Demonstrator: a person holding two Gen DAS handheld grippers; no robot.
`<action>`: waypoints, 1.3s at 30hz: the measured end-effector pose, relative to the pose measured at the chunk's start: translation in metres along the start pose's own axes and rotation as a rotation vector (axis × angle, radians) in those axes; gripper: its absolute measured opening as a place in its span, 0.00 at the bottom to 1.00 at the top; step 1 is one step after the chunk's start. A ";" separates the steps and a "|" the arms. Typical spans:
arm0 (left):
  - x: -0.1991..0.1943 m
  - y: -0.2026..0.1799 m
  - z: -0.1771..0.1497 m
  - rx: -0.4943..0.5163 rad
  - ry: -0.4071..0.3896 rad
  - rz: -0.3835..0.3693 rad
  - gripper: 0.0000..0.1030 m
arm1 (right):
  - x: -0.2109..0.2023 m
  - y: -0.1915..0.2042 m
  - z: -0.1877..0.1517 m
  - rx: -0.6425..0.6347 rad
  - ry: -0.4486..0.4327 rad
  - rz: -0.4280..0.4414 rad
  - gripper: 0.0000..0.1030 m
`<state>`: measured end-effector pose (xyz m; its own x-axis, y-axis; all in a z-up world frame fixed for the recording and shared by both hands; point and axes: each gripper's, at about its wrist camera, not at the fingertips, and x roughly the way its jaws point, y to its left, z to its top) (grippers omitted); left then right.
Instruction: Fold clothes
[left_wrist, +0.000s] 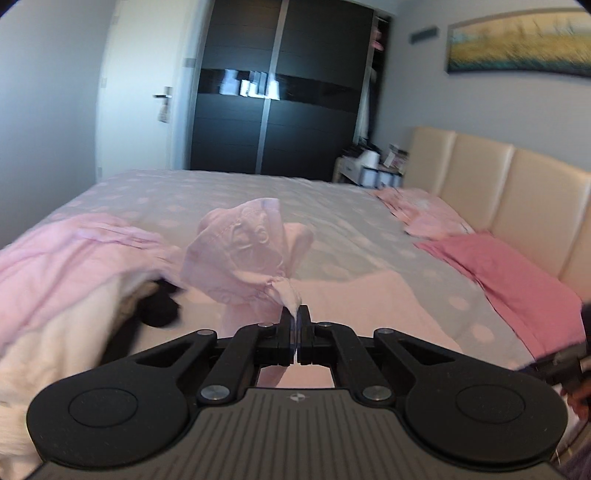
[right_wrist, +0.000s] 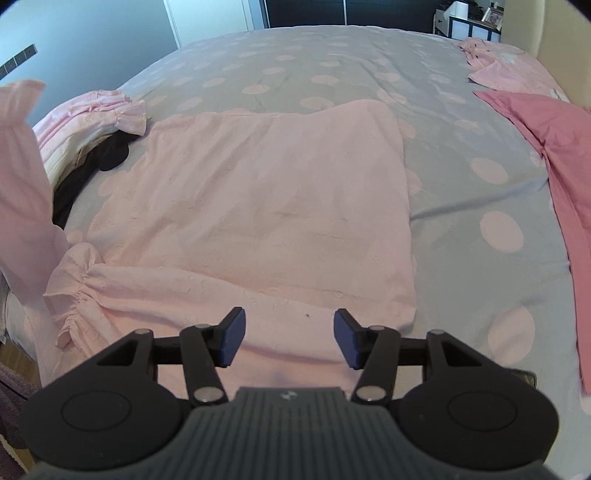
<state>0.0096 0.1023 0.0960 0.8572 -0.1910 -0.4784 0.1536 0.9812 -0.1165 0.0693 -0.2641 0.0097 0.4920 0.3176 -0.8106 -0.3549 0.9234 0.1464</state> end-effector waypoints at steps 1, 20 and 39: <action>0.008 -0.016 -0.009 0.032 0.027 -0.019 0.00 | -0.001 -0.004 -0.003 0.015 0.002 0.010 0.55; 0.066 -0.155 -0.188 0.781 0.442 -0.147 0.00 | 0.013 0.000 -0.030 0.209 0.073 0.319 0.56; 0.041 -0.152 -0.195 0.862 0.300 -0.184 0.20 | 0.057 0.049 -0.030 0.219 0.166 0.390 0.04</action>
<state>-0.0744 -0.0598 -0.0759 0.6385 -0.2262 -0.7356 0.6897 0.5924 0.4164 0.0567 -0.2073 -0.0465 0.2153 0.6270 -0.7487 -0.3034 0.7717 0.5590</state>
